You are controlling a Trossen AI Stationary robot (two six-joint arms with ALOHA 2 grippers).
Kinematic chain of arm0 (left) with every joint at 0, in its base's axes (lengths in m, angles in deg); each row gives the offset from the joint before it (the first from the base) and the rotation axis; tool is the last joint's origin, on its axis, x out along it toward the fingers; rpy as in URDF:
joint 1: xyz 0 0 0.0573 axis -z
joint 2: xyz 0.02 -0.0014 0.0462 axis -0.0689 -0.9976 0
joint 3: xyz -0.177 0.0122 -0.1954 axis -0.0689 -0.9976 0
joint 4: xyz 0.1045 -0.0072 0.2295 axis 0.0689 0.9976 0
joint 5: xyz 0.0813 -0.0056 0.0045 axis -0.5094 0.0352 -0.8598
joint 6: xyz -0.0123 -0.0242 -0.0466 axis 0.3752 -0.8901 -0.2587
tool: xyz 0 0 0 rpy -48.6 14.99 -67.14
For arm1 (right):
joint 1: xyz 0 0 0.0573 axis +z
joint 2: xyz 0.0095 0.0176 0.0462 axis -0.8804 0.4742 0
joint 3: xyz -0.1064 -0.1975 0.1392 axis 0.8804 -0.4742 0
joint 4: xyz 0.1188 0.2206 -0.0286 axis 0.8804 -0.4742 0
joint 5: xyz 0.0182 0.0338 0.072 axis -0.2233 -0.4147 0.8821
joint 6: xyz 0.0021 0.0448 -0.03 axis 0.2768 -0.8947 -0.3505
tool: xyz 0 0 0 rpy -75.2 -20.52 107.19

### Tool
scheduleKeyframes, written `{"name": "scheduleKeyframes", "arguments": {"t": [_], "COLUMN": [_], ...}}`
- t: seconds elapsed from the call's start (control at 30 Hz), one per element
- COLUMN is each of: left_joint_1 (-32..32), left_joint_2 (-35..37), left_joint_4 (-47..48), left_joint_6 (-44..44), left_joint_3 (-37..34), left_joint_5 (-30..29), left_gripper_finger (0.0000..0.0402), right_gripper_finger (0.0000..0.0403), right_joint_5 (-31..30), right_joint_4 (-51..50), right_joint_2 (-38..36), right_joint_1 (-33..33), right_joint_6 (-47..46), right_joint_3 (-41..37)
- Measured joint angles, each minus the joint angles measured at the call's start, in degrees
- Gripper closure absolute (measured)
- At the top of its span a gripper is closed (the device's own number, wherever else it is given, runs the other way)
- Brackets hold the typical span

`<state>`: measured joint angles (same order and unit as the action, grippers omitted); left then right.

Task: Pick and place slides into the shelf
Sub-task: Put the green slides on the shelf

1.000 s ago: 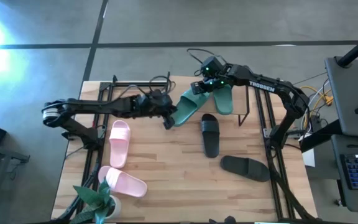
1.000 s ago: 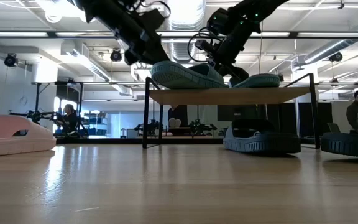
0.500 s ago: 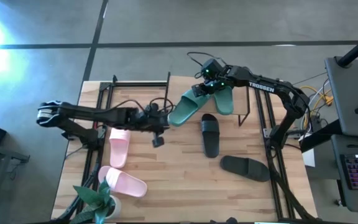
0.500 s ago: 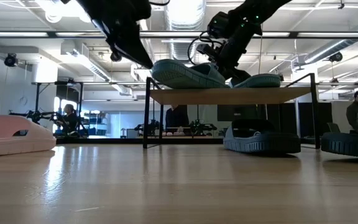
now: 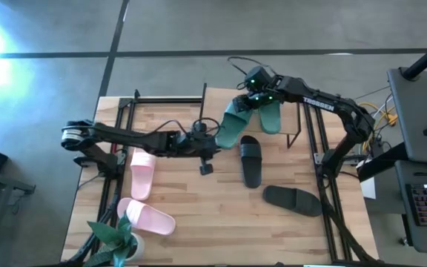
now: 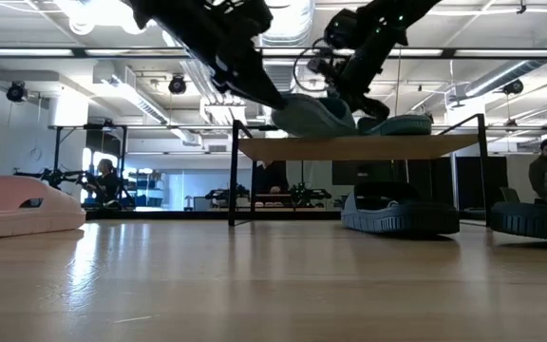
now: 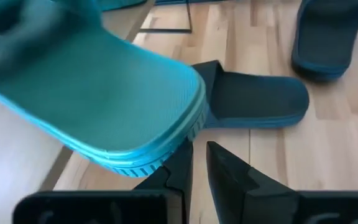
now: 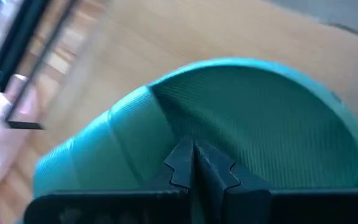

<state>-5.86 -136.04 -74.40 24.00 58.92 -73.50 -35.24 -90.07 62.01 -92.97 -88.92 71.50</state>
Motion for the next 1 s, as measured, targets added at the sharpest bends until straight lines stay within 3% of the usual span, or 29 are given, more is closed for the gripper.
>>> {"name": "scheduleKeyframes", "arguments": {"t": [0.2,0.4,0.73,1.0], "left_joint_1": [-0.12,-0.68,-1.58,-2.73], "left_joint_2": [-4.83,-7.92,-10.09,-10.17], "left_joint_4": [-2.05,-4.90,-5.31,-4.73], "left_joint_6": [1.40,1.62,2.81,2.36], "left_joint_3": [3.41,7.56,10.93,9.67], "left_joint_5": [0.70,0.59,0.11,0.07], "left_gripper_finger": [0.0369,0.0369,0.0369,0.0369], "right_gripper_finger": [0.0394,0.0394,0.0393,0.0353], "right_joint_5": [0.37,-3.56,-5.21,-4.94], "right_joint_4": [0.35,0.22,0.32,0.45], "right_joint_2": [-4.78,-8.38,-2.31,-1.99], "right_joint_1": [0.04,0.09,-0.38,-0.55], "right_joint_6": [0.00,0.00,0.45,0.90], "right_joint_3": [0.07,0.22,0.01,0.47]}}
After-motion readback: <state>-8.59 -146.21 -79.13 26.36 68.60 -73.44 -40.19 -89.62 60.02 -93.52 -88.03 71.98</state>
